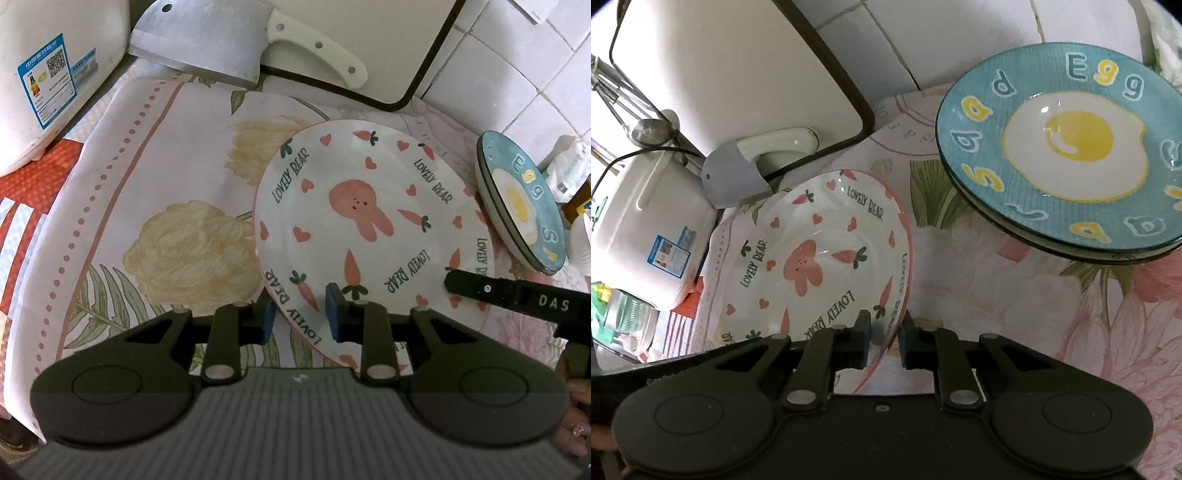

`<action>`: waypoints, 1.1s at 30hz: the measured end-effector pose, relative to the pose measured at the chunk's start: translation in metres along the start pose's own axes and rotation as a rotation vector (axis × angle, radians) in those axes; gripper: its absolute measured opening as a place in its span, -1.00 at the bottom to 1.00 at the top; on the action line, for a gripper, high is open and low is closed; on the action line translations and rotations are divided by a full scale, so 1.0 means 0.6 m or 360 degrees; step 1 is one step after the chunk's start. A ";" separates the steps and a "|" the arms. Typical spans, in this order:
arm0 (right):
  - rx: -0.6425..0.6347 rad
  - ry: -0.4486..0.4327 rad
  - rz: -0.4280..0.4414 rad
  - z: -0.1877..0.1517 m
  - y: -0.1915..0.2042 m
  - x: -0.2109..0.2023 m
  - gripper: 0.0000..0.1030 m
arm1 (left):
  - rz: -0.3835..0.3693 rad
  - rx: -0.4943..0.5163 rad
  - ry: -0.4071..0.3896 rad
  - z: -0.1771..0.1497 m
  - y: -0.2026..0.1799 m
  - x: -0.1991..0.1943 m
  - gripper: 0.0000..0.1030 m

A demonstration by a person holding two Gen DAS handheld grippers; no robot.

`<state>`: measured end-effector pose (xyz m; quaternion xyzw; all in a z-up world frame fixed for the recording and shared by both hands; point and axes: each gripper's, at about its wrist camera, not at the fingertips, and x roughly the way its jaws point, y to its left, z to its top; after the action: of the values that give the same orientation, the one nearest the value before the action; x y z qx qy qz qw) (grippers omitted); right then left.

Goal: Organize plates and bowls
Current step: 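Lift the bunny plate and carry it toward the plate stack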

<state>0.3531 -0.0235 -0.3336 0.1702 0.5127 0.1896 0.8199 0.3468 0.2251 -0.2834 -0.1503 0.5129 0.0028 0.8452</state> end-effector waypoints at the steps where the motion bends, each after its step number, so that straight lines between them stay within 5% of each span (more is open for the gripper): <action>1: -0.0008 0.0014 -0.0004 0.002 0.002 0.001 -0.63 | 0.0006 -0.0011 0.0009 0.001 -0.001 0.000 -0.49; 14: -0.0152 0.0104 0.0010 0.003 0.032 -0.061 -0.58 | 0.0104 0.0214 -0.0091 -0.016 -0.046 -0.071 -0.50; 21: -0.0181 0.0117 0.0046 -0.013 0.043 -0.151 -0.55 | 0.0101 0.0269 -0.0109 -0.038 -0.088 -0.150 -0.50; 33: -0.0229 -0.0135 0.0050 0.002 0.044 -0.331 -0.53 | 0.0038 0.0393 -0.0256 -0.023 -0.204 -0.277 -0.50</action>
<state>0.2703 -0.0970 -0.1664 0.1268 0.4598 0.2315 0.8479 0.2756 0.1292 -0.1146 -0.0385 0.4416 -0.0381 0.8956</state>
